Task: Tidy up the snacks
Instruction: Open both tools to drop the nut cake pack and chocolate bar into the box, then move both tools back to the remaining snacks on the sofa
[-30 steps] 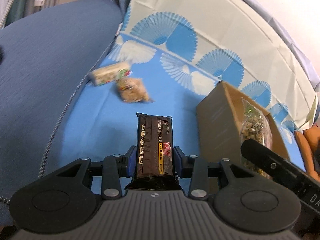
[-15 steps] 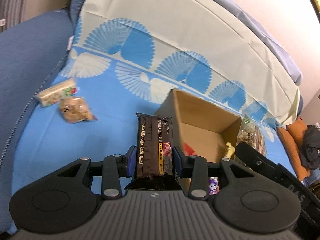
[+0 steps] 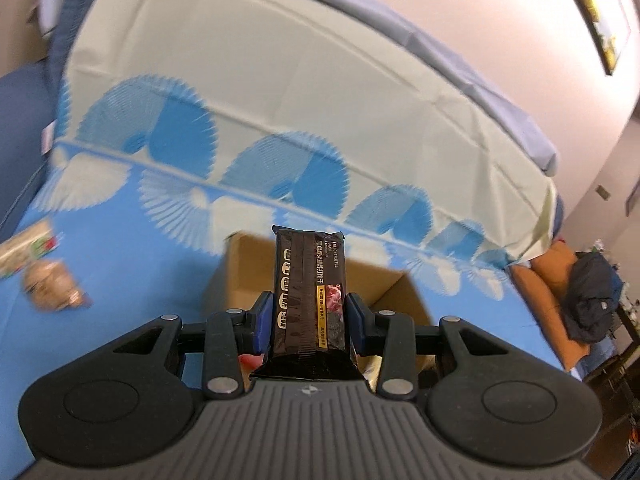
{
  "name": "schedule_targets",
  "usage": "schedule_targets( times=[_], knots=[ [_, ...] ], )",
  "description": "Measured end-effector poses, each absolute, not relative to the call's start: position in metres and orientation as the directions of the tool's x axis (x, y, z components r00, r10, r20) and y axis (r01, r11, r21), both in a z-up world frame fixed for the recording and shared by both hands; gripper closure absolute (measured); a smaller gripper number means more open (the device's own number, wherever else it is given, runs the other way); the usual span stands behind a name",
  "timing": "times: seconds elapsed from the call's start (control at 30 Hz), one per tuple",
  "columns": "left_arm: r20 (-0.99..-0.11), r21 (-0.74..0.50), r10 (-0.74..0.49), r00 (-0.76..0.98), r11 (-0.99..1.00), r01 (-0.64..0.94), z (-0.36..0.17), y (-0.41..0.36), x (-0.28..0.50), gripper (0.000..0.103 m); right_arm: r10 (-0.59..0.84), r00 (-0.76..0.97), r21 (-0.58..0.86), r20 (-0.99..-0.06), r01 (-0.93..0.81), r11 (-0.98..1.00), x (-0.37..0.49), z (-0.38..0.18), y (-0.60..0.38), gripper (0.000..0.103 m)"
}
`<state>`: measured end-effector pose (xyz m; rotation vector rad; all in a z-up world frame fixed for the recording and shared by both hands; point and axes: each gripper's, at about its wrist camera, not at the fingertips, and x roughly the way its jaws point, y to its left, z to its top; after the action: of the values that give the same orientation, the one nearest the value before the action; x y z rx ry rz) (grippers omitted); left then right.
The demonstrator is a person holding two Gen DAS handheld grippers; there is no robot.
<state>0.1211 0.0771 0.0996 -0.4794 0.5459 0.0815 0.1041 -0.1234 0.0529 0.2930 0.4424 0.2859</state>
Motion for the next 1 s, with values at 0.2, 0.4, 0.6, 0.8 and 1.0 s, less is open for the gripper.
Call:
schedule_targets(
  times=[0.2, 0.4, 0.6, 0.8, 1.0],
  knots=[
    [-0.449, -0.413, -0.126, 0.885, 0.907, -0.080, 0.120, 0.056, 0.132, 0.029, 0.267, 0.875, 0.309, -0.403, -0.144, 0.940, 0.112, 0.046, -0.127, 0.009],
    [-0.420, -0.317, 0.045, 0.906, 0.929, -0.193, 0.104, 0.088, 0.077, 0.031, 0.264, 0.865, 0.266, -0.426, -0.159, 0.951, 0.115, 0.040, -0.121, 0.009],
    [-0.470, -0.207, 0.193, 0.861, 0.924, -0.320, 0.064, 0.154, 0.000, 0.044, 0.291, 0.855, 0.214, -0.430, -0.217, 0.952, 0.108, 0.037, -0.102, 0.009],
    [-0.528, -0.114, 0.244, 0.813, 0.929, -0.352, 0.007, 0.202, -0.071, 0.060, 0.385, 0.836, 0.109, -0.392, -0.373, 0.921, 0.084, 0.032, -0.069, 0.023],
    [-0.529, -0.138, 0.321, 0.786, 0.881, -0.452, -0.024, 0.223, -0.098, 0.064, 0.528, 0.776, 0.050, -0.346, -0.546, 0.836, 0.052, 0.023, -0.045, 0.050]
  ],
)
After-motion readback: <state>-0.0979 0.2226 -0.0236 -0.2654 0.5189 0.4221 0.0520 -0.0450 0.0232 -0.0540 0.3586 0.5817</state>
